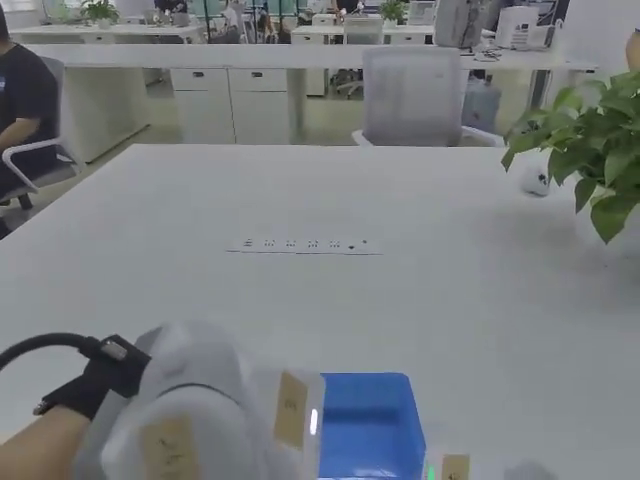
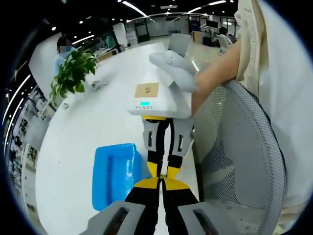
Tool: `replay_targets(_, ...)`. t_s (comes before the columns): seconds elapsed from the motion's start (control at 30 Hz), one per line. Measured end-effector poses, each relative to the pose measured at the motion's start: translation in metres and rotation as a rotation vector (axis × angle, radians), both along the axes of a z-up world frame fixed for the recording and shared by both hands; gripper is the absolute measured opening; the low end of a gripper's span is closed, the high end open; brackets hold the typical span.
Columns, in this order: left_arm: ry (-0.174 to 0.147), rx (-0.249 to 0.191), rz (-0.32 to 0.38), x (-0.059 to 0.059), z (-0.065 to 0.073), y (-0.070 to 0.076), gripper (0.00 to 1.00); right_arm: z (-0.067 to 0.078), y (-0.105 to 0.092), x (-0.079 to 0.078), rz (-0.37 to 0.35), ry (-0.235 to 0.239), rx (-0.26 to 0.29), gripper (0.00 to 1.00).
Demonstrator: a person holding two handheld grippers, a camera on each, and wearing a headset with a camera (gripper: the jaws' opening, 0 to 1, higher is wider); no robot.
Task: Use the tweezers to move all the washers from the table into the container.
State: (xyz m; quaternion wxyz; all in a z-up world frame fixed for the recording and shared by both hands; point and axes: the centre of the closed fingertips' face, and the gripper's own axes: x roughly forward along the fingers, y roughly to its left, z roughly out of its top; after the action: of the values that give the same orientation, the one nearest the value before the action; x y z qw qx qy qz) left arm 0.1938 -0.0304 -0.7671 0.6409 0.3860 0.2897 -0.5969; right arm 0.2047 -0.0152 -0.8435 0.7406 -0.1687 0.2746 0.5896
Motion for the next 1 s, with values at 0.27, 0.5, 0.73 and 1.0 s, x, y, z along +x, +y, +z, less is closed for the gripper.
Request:
replay_targets(0.27, 0.005, 0.027, -0.021, 0.003, -0.004, -0.005, 0.0, -0.005, 0.002, -0.001, -0.005, 0.021, -0.005, 0.08)
replay_targets(0.5, 0.003, 0.021, -0.028, 0.005, -0.002, -0.01, 0.0, -0.003, -0.002, 0.001, -0.005, -0.019, -0.029, 0.07)
replay_targets(0.73, 0.007, 0.04, -0.04, 0.007, -0.005, -0.011, 0.0, -0.006, -0.003, 0.001, 0.001, -0.029, -0.049, 0.07)
replay_targets(1.0, 0.037, 0.044, -0.035, 0.008, -0.005, -0.01, 0.0, -0.005, -0.003, 0.002, -0.019, 0.013, -0.023, 0.09)
